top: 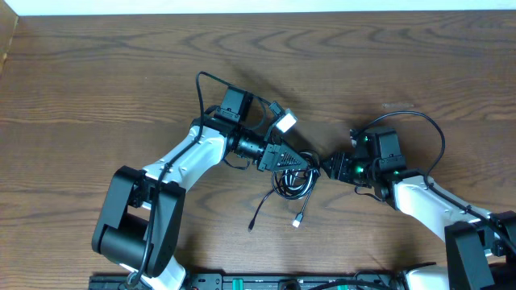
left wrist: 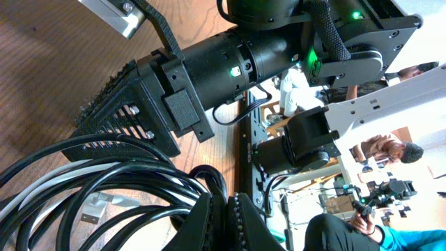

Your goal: Untangle cables

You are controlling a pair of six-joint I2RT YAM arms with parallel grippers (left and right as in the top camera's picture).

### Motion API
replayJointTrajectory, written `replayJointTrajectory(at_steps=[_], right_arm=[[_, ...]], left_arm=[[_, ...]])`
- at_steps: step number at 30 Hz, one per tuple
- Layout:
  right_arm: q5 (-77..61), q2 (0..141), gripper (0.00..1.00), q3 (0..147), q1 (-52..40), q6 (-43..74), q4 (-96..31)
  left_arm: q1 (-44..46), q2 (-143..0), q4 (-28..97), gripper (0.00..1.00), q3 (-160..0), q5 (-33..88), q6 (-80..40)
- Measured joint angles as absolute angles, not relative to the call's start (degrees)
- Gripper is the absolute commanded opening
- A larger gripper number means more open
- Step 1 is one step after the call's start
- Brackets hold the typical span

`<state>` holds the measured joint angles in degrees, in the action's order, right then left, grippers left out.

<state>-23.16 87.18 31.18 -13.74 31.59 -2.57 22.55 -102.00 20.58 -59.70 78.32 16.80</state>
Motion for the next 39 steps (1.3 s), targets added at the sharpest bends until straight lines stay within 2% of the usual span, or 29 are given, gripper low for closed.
replayJointTrajectory(at_steps=[24,33,39], right_arm=[[-20.8,86.7,0.55,31.2,-13.8,31.7,-2.9],[-20.1,86.7,0.49,31.2,-13.8,31.9,-3.2],[-19.4,86.5,0.48,31.2,-13.8,32.1,-3.9]], left_arm=[[22.5,-102.0,20.6,0.07,-59.7,78.3,19.5],[22.5,-102.0,20.6,0.07,-59.7,78.3,21.5],[22.5,-102.0,20.6,0.07,-59.7,78.1,24.0]])
